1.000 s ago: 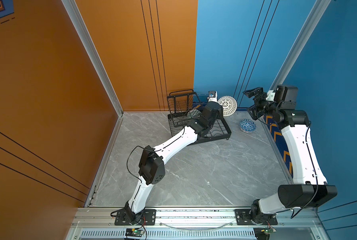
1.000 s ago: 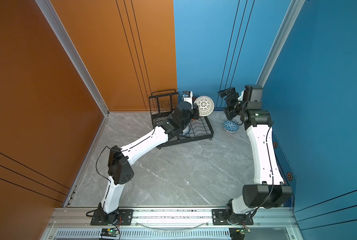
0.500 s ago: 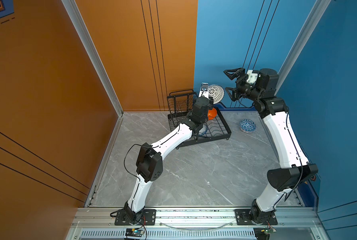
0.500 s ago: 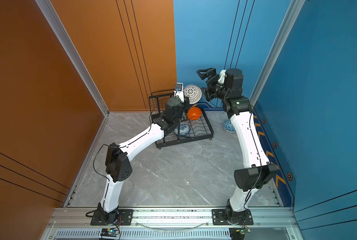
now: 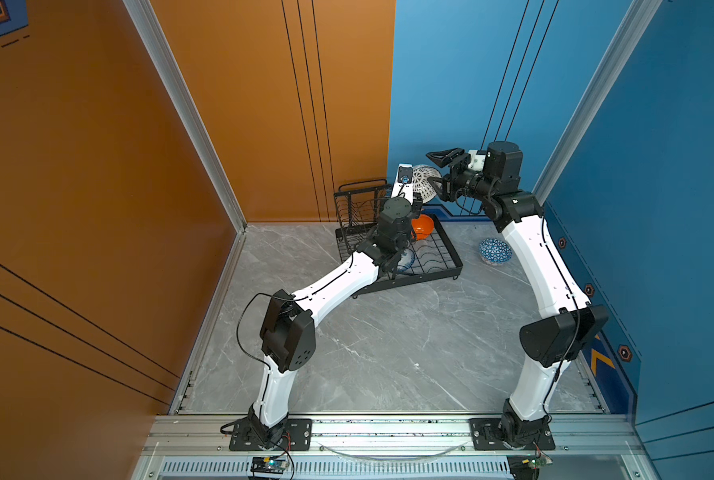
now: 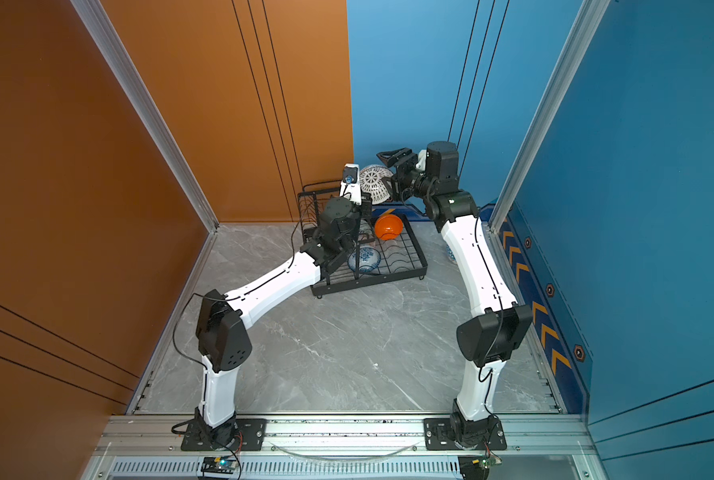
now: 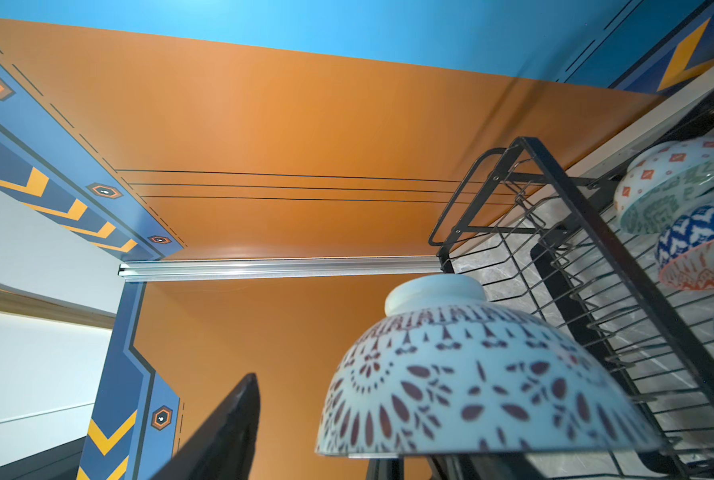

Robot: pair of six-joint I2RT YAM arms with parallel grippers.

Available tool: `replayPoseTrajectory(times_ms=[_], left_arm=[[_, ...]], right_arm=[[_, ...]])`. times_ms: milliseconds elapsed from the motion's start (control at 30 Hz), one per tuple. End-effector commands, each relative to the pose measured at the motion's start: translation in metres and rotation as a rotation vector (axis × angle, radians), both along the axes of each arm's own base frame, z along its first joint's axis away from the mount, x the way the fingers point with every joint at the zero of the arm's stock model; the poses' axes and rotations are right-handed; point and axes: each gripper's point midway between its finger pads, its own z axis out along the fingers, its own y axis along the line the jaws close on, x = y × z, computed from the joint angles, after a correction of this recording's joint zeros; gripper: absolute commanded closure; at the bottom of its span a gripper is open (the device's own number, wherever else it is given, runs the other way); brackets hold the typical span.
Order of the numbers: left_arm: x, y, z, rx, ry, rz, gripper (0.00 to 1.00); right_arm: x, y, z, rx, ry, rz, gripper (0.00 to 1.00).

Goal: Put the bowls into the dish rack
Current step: 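Grasp the bowl rim held by the left gripper with the right gripper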

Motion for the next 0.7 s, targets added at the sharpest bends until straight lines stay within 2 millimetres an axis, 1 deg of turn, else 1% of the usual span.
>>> replayPoseTrajectory(times_ms=[0,100,200,267,367,433,567,600,633,667], left_arm=[[-0.022,0.012,0.046,-0.069,-0.096,0.011,1.0],[-0.022,0.01,0.045,-0.054,-0.097,0.018,1.0],[-0.02,0.012,0.046,-0.043,-0.1,0.034,1.0],[-0.019,0.015,0.046,-0.042,-0.1,0.045,1.0],[-0.015,0.018,0.045,-0.038,-0.099,0.056,1.0],[-0.012,0.021,0.043,-0.037,-0.095,0.067,1.0],[-0.008,0.026,0.041,-0.04,-0.089,0.079,1.0],[-0.007,0.027,0.04,-0.041,-0.089,0.081,0.97],[-0.006,0.029,0.041,-0.043,-0.09,0.081,0.91],[-0.006,0.029,0.041,-0.044,-0.089,0.083,0.86]], right_arm=[[0.011,0.006,0.017,0.046,-0.057,0.004,0.42],[0.017,0.012,0.015,0.063,-0.046,0.015,0.53],[0.023,0.014,0.012,0.078,-0.032,0.016,0.68],[0.026,0.014,0.01,0.081,-0.029,0.013,0.81],[0.031,0.014,0.007,0.083,-0.022,0.009,0.96],[0.032,0.015,0.007,0.084,-0.024,0.012,1.0],[0.035,0.016,0.008,0.083,-0.033,0.015,1.0],[0.035,0.015,0.009,0.083,-0.035,0.015,1.0],[0.034,0.015,0.011,0.083,-0.04,0.014,1.0],[0.044,0.017,-0.004,0.077,-0.018,0.013,1.0]])
